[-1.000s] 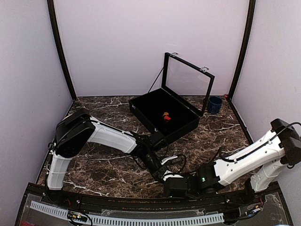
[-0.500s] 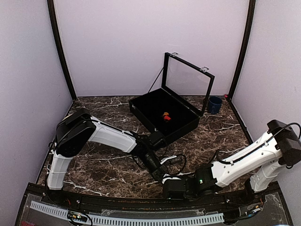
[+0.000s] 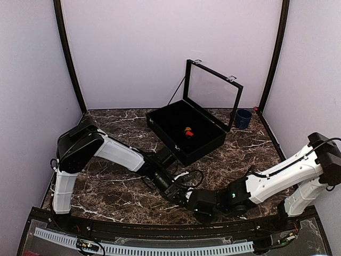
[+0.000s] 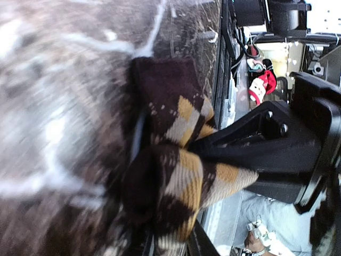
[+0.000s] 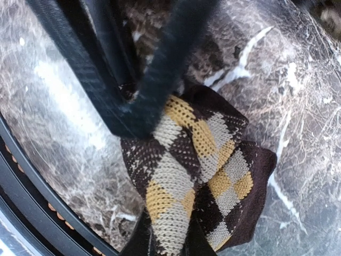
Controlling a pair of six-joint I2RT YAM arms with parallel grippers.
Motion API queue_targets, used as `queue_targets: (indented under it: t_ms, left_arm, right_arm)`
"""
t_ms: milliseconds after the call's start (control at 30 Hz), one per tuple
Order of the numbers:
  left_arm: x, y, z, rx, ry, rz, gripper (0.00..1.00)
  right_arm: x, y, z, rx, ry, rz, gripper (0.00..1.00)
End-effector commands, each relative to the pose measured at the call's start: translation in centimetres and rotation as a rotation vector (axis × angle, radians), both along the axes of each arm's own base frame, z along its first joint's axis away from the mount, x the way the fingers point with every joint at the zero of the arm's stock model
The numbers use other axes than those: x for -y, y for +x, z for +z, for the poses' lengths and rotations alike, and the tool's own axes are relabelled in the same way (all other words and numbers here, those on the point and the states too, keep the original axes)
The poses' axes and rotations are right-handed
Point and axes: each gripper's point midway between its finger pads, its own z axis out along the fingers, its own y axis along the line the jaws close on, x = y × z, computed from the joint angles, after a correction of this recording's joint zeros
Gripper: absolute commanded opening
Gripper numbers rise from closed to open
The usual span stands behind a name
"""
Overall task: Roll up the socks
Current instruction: Roll the sock at the center of the board.
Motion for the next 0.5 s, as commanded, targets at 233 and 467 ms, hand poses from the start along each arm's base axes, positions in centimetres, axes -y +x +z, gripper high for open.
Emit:
queue_targets:
  t_ms: [233,467]
  left_arm:
    - [-3.6,2.2,-1.5,-0.006,0.124,0.210,0.33]
    - [-4.4,3.7,-0.9,0.013,0.124,0.299,0.36]
  right_arm:
    - [-0.8,0.8,0.0,-0.058,0.081,0.026,0.00]
    - [-1.0,0.3,0.0,-0.105,0.144,0.019,0.00]
